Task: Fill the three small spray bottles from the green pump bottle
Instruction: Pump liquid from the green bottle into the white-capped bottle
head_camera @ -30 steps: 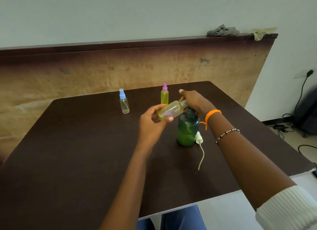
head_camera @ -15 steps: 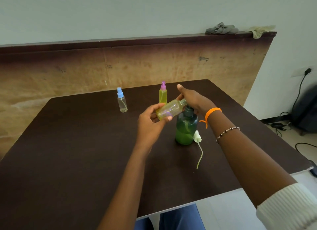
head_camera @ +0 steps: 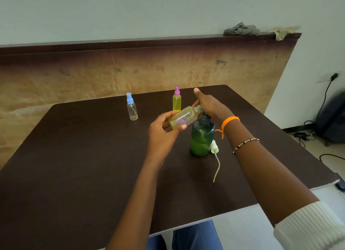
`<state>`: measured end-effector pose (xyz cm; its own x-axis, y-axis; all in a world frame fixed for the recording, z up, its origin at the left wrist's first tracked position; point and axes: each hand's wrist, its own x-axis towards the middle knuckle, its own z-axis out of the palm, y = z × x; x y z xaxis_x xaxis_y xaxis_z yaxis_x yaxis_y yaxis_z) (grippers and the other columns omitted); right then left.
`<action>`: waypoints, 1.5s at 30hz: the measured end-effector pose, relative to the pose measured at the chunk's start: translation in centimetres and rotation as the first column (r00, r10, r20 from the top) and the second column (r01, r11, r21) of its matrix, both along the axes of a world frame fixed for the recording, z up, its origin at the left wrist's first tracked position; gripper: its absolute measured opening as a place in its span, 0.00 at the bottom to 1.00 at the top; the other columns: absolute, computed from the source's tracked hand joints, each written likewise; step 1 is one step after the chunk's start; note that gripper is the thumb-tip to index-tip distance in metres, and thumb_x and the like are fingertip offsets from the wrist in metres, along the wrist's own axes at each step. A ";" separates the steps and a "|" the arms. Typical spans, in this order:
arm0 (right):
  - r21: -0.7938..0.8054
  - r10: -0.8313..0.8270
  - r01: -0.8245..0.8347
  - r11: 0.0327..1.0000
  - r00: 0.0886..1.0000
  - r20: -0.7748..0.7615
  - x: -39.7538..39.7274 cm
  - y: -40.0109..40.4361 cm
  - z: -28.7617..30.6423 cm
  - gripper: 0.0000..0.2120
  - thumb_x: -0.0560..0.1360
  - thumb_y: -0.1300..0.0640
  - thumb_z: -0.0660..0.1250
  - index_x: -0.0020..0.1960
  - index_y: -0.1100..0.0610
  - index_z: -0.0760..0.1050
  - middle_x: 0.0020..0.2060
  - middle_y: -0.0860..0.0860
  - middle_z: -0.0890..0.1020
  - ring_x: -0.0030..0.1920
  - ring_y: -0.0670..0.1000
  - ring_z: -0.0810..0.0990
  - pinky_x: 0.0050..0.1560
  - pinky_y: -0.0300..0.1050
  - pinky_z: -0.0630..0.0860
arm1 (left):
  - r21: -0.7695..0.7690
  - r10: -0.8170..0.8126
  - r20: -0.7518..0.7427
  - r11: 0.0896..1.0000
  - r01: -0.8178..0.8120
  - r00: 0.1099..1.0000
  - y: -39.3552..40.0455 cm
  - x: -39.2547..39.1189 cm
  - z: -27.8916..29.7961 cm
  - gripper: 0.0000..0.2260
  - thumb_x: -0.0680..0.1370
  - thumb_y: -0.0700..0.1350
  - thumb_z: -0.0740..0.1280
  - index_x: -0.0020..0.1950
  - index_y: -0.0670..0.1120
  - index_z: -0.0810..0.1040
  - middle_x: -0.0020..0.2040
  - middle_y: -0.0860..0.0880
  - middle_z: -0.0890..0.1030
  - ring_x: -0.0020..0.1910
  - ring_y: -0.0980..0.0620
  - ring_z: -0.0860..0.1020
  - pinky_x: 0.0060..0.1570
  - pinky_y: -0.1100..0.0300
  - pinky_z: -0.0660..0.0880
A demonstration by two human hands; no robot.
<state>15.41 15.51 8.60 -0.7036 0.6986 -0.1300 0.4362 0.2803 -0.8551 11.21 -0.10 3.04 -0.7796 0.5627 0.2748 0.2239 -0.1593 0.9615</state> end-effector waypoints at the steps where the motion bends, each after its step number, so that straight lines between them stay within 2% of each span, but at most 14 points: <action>1: 0.008 0.002 -0.002 1.000 1.000 0.006 0.1 0.0 0.0 0.32 0.80 0.39 0.45 0.35 0.59 0.76 0.29 0.55 0.78 0.34 0.50 0.75 0.50 0.48 0.71 | 0.003 -0.001 0.000 1.000 0.001 1.000 0.0 0.0 0.0 0.19 0.70 0.36 0.74 0.58 0.47 0.78 0.53 0.50 0.82 0.48 0.61 0.80 0.46 0.68 0.76; 3: 0.008 0.013 -0.013 1.000 0.999 0.037 0.1 -0.2 0.4 0.32 0.80 0.38 0.44 0.36 0.59 0.75 0.30 0.55 0.78 0.37 0.51 0.75 0.47 0.46 0.71 | 0.001 -0.002 -0.002 1.000 0.002 1.000 -0.1 -0.1 0.0 0.19 0.70 0.36 0.74 0.59 0.47 0.78 0.53 0.50 0.83 0.49 0.60 0.80 0.45 0.68 0.76; 5: -0.036 0.042 -0.040 0.999 0.996 0.079 0.2 -0.4 1.1 0.31 0.78 0.35 0.44 0.39 0.57 0.73 0.31 0.56 0.77 0.38 0.52 0.75 0.50 0.48 0.70 | -0.001 -0.004 -0.001 1.000 0.004 1.000 -0.2 -0.2 0.1 0.19 0.70 0.37 0.74 0.58 0.48 0.78 0.53 0.50 0.83 0.49 0.59 0.81 0.45 0.68 0.76; 7: -0.058 0.073 -0.067 0.996 0.990 0.121 0.2 -0.5 1.7 0.32 0.78 0.34 0.43 0.40 0.58 0.73 0.31 0.57 0.76 0.36 0.51 0.72 0.44 0.45 0.69 | 0.004 -0.007 0.005 1.000 0.007 1.000 -0.2 -0.4 0.1 0.19 0.70 0.37 0.74 0.58 0.49 0.78 0.53 0.49 0.83 0.50 0.59 0.81 0.46 0.67 0.75; 11: -0.033 0.048 -0.045 0.998 0.993 0.104 0.2 -0.6 1.2 0.31 0.79 0.38 0.45 0.39 0.59 0.75 0.30 0.55 0.77 0.35 0.50 0.73 0.38 0.43 0.66 | -0.002 -0.006 0.005 1.000 0.006 1.000 -0.2 -0.5 -0.1 0.19 0.70 0.37 0.74 0.58 0.49 0.78 0.53 0.50 0.82 0.50 0.59 0.81 0.45 0.68 0.75; 16: -0.025 0.020 -0.017 1.000 0.992 0.124 0.4 -0.8 1.0 0.27 0.81 0.41 0.46 0.49 0.61 0.74 0.31 0.54 0.76 0.35 0.49 0.73 0.35 0.42 0.65 | -0.002 -0.018 0.012 1.000 0.018 1.000 0.0 -0.2 -0.4 0.18 0.70 0.37 0.74 0.58 0.49 0.78 0.53 0.51 0.82 0.49 0.60 0.80 0.45 0.69 0.75; 20: -0.089 0.053 -0.043 0.995 0.991 0.119 0.7 -1.4 2.1 0.27 0.79 0.37 0.45 0.47 0.59 0.70 0.30 0.56 0.75 0.34 0.51 0.72 0.37 0.43 0.68 | 0.000 -0.020 0.015 1.000 0.020 1.000 -0.3 -0.1 0.0 0.18 0.70 0.38 0.74 0.58 0.49 0.78 0.53 0.50 0.83 0.49 0.61 0.80 0.44 0.70 0.75; 23: -0.085 0.095 -0.083 0.993 0.983 0.160 0.9 -1.4 2.7 0.29 0.80 0.38 0.44 0.45 0.60 0.72 0.31 0.56 0.74 0.33 0.50 0.71 0.33 0.42 0.64 | 0.005 -0.020 0.008 1.000 0.020 1.000 -0.2 -0.2 0.3 0.18 0.70 0.38 0.74 0.58 0.49 0.78 0.52 0.51 0.83 0.48 0.61 0.80 0.44 0.70 0.74; 25: -0.089 0.057 -0.045 0.995 0.988 0.141 0.8 -1.1 2.0 0.25 0.80 0.39 0.48 0.43 0.57 0.71 0.31 0.55 0.75 0.33 0.50 0.71 0.34 0.42 0.64 | 0.000 -0.019 -0.002 1.000 0.019 1.000 -0.1 -0.2 0.2 0.17 0.70 0.38 0.74 0.57 0.49 0.78 0.51 0.53 0.82 0.48 0.62 0.80 0.44 0.70 0.74; 30: -0.065 0.005 0.004 0.998 0.991 0.133 0.4 -1.1 1.2 0.17 0.81 0.47 0.51 0.51 0.59 0.70 0.30 0.54 0.75 0.30 0.48 0.72 0.31 0.41 0.62 | -0.015 -0.005 -0.006 1.000 0.005 1.000 0.2 -0.2 -0.4 0.18 0.70 0.37 0.74 0.57 0.49 0.78 0.51 0.53 0.82 0.48 0.61 0.80 0.46 0.69 0.75; 34: -0.096 0.027 -0.010 0.995 0.985 0.168 0.6 -1.3 1.6 0.20 0.80 0.44 0.52 0.40 0.57 0.69 0.32 0.54 0.76 0.32 0.50 0.73 0.33 0.41 0.66 | -0.016 0.001 -0.010 1.000 -0.001 1.000 -0.1 -0.3 -0.3 0.18 0.70 0.37 0.74 0.58 0.48 0.78 0.51 0.52 0.82 0.49 0.60 0.80 0.45 0.69 0.75; 36: -0.128 0.072 -0.046 0.991 0.976 0.207 0.9 -1.5 2.3 0.21 0.80 0.43 0.52 0.38 0.56 0.68 0.34 0.53 0.75 0.35 0.49 0.73 0.34 0.41 0.67 | -0.012 0.001 -0.014 1.000 -0.001 1.000 -0.2 -0.2 -0.1 0.18 0.70 0.37 0.74 0.58 0.48 0.78 0.51 0.52 0.83 0.49 0.60 0.80 0.46 0.69 0.75; 41: -0.129 0.051 -0.026 0.991 0.979 0.198 0.6 -1.3 2.0 0.20 0.80 0.42 0.53 0.37 0.55 0.67 0.37 0.53 0.75 0.38 0.50 0.73 0.39 0.43 0.70 | -0.024 0.014 -0.023 1.000 -0.015 1.000 -0.2 -0.3 -0.1 0.18 0.70 0.37 0.74 0.59 0.47 0.78 0.52 0.50 0.83 0.49 0.58 0.80 0.46 0.68 0.75; 45: -0.133 0.029 -0.002 0.991 0.979 0.201 0.5 -1.1 1.3 0.18 0.79 0.43 0.55 0.43 0.57 0.69 0.41 0.55 0.75 0.45 0.53 0.74 0.51 0.48 0.70 | -0.038 0.019 -0.028 0.999 -0.020 0.999 -0.1 -0.2 -0.1 0.19 0.70 0.38 0.74 0.59 0.47 0.78 0.52 0.50 0.82 0.48 0.60 0.80 0.45 0.69 0.75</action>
<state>15.96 14.44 9.86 -0.6642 0.6547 -0.3609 0.6003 0.1793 -0.7794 11.04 -0.21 2.91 -0.7829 0.5582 0.2749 0.2528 -0.1184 0.9602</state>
